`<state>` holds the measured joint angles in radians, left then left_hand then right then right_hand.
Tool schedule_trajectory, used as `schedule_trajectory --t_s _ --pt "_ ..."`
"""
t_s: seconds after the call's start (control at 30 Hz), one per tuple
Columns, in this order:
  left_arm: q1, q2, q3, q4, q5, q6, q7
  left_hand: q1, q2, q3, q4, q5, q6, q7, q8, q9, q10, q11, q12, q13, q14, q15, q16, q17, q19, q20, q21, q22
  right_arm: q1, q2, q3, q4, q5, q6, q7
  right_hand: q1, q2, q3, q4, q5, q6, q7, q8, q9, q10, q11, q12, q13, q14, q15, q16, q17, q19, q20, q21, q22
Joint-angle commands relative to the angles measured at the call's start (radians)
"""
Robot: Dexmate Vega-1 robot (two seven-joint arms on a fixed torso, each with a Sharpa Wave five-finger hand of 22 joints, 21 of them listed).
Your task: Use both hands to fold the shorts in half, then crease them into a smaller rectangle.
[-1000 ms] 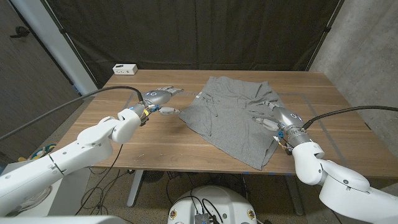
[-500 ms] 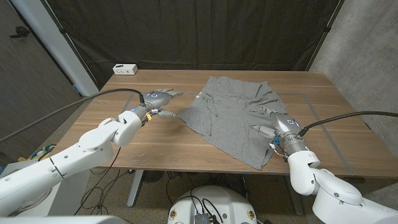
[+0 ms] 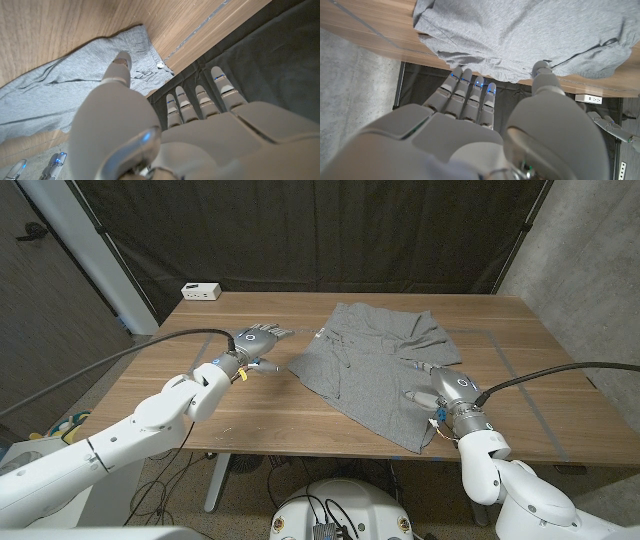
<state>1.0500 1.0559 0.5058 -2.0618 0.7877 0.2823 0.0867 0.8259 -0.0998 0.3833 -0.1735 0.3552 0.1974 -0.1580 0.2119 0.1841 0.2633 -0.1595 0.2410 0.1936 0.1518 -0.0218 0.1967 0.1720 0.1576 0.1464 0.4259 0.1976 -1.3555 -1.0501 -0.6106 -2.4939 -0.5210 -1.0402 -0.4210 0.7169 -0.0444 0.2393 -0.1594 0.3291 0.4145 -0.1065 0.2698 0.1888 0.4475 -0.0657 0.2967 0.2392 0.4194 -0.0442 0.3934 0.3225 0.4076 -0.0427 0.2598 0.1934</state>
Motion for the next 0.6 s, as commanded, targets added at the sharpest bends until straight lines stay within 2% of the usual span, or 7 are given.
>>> schedule_trajectory --t_s 0.03,0.1,0.13,0.3,0.37,0.43,0.6 --pt "-0.007 -0.019 0.024 0.029 0.138 0.017 0.017 0.03 -0.004 -0.012 0.007 0.016 0.03 -0.02 0.009 0.004 0.027 -0.03 0.01 0.002 0.015 -0.013 0.0 0.003 0.016 -0.006 0.006 0.006 0.002 -0.018 -0.075 -0.055 -0.011 -0.035 0.053 0.035 0.001 -0.013 0.004 0.012 0.047 -0.006 0.011 0.004 0.037 -0.004 0.016 0.01 0.035 -0.155 0.037 0.035 0.024 0.0 0.013 0.007" --pt "-0.014 -0.021 0.026 0.035 0.131 0.011 0.002 0.031 -0.006 -0.017 0.01 0.018 0.031 -0.023 0.009 0.005 0.027 -0.036 0.009 0.003 0.019 -0.018 0.001 0.003 0.017 -0.009 0.006 0.007 -0.029 -0.02 -0.033 -0.056 0.033 -0.003 0.038 0.036 0.002 -0.018 0.008 0.013 0.054 -0.006 0.012 0.004 0.043 -0.003 0.019 0.011 0.04 -0.153 0.044 0.042 0.028 0.002 0.016 0.007" --pt "-0.018 -0.022 0.029 0.037 0.137 0.012 -0.003 0.03 -0.006 -0.018 0.011 0.018 0.032 -0.023 0.008 0.005 0.028 -0.037 0.009 0.003 0.02 -0.018 0.001 0.003 0.017 -0.009 0.006 0.007 -0.006 -0.017 -0.071 -0.057 -0.004 -0.039 0.05 0.026 -0.002 -0.029 0.016 0.012 0.06 -0.006 0.011 0.004 0.047 -0.003 0.021 0.013 0.042 -0.152 0.051 0.052 0.03 0.005 0.017 0.008" --pt "-0.032 -0.032 0.045 0.052 0.172 0.013 -0.001 0.03 -0.006 -0.023 0.017 0.022 0.035 -0.029 0.008 0.006 0.032 -0.04 0.009 0.003 0.022 -0.021 0.001 0.004 0.02 -0.01 0.008 0.007 0.008 -0.023 -0.09 -0.071 -0.001 -0.064 0.086 0.015 -0.007 -0.042 0.025 0.012 0.066 -0.004 0.009 0.004 0.049 -0.001 0.022 0.015 0.04 -0.151 0.057 0.064 0.031 0.005 0.018 0.009" --pt "-0.036 -0.038 0.051 0.057 0.183 0.015 0.001 0.035 -0.001 -0.023 0.019 0.026 0.043 -0.037 0.009 0.006 0.038 -0.042 0.01 0.004 0.025 -0.028 0.001 0.004 0.026 -0.012 0.01 0.008 -0.034 -0.027 -0.041 -0.069 0.05 -0.005 0.054 0.011 -0.01 -0.05 0.028 0.013 0.067 -0.004 0.006 0.004 0.051 0.003 0.022 0.017 0.042 -0.151 0.063 0.071 0.032 0.008 0.019 0.009" --pt "-0.04 -0.042 0.054 0.063 0.188 0.014 0.002 0.044 0.013 -0.02 0.023 0.031 0.051 -0.04 0.01 0.007 0.044 -0.047 0.01 0.004 0.028 -0.032 0.002 0.005 0.026 -0.013 0.011 0.008 0.016 -0.02 -0.124 -0.065 -0.028 -0.061 0.077 -0.008 -0.013 -0.063 0.04 0.013 0.068 0.001 0.003 0.003 0.054 0.011 0.024 0.019 0.042 -0.146 0.067 0.08 0.035 0.014 0.021 0.01" --pt "-0.054 -0.049 0.07 0.072 0.213 0.01 -0.011 0.054 0.026 -0.021 0.028 0.037 0.063 -0.046 0.012 0.008 0.058 -0.051 0.013 0.005 0.035 -0.038 0.003 0.005 0.029 -0.018 0.012 0.01 0.041 -0.018 -0.159 -0.069 -0.044 -0.092 0.11 -0.01 -0.016 -0.069 0.041 0.015 0.068 0.004 0.0 0.003 0.052 0.011 0.023 0.021 0.044 -0.144 0.067 0.083 0.035 0.015 0.022 0.01"
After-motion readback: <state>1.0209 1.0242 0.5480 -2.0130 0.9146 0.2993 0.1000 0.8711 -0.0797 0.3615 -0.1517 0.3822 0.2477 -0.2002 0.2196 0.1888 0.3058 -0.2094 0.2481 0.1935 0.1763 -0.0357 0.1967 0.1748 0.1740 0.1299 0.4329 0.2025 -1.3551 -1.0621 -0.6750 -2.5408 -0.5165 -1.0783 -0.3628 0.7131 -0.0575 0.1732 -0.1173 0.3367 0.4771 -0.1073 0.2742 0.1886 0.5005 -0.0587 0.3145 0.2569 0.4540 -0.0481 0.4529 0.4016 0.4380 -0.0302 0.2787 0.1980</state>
